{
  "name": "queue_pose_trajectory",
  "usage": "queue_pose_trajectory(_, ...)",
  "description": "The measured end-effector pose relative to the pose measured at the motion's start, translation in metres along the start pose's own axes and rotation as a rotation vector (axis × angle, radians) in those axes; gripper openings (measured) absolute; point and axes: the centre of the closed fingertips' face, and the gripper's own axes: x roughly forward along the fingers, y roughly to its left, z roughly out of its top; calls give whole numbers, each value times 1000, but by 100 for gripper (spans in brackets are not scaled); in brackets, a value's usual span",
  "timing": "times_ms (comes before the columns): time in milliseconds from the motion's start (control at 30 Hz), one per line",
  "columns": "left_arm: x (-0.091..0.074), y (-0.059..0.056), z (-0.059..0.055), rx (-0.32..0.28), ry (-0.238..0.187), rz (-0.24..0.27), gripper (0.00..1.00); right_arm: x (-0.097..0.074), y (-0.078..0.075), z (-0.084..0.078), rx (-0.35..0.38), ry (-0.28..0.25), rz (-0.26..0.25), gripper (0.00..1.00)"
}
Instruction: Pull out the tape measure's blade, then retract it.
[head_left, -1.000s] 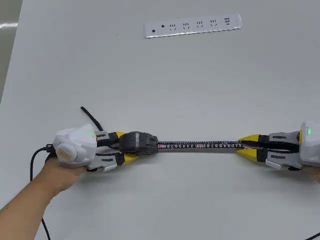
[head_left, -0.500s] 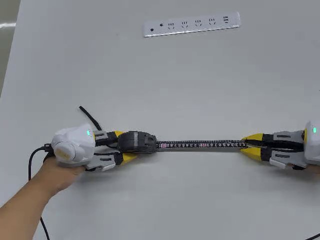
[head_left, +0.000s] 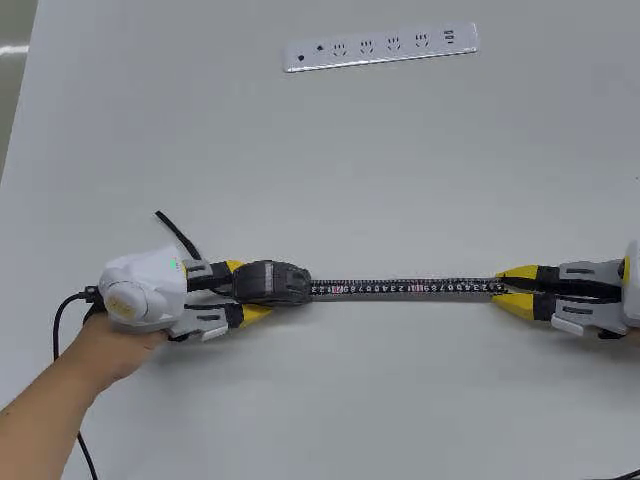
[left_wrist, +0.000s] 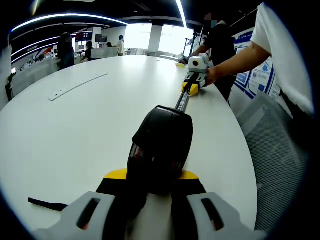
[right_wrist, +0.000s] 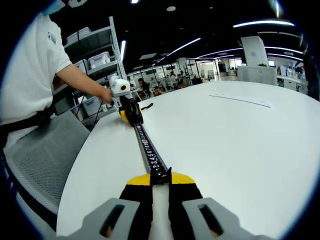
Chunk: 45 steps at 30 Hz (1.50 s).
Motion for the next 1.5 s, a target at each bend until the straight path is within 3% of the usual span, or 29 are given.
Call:
queue_pose_trajectory(800,0,1,-1,7,2,1,28,3,2,-3,-34,3,-27,12)
queue_pose_trajectory(967,0,1,-1,4,3,4,28,2,-2,-3,-23,-5,-55,13)
queue_pose_trajectory(1500,1,-1,-1,34,25,14,29,4,-2,-4,-11,-2,-64,13)
